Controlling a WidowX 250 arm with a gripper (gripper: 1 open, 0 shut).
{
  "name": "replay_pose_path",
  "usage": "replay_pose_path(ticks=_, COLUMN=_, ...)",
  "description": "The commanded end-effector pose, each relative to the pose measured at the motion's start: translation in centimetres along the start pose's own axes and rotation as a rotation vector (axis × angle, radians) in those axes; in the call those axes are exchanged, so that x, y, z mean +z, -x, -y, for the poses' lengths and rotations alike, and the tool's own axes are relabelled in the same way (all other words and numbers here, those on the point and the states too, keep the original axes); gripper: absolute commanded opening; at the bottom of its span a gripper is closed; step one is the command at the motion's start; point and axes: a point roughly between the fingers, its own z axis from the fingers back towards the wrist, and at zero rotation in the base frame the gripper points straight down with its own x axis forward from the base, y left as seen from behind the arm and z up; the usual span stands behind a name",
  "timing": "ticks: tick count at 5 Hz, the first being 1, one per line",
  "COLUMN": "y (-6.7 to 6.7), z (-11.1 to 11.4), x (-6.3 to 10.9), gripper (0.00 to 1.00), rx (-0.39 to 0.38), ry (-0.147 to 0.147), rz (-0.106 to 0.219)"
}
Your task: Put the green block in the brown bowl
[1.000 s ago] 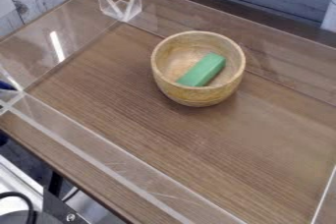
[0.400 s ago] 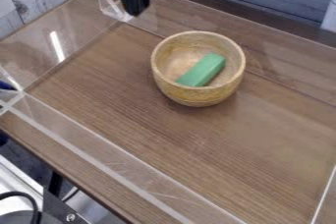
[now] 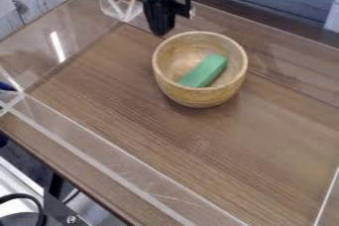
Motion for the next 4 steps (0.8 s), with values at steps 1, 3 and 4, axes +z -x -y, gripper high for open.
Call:
replay_pose_path(ticks=1, y=-0.7, z=0.1, x=-0.3, gripper=0.00, rx=-0.019, ry=-0.026, rz=0.017)
replay_pose_path(ticks=3, y=-1.7, z=0.7, x=-3.1, gripper=0.00, rx=-0.036, ry=-0.034, rz=-0.022)
replay_pose_path(ticks=4, y=-1.9, z=0.8, x=-3.6, gripper=0.00, rx=-0.038, ry=-0.035, rz=-0.030)
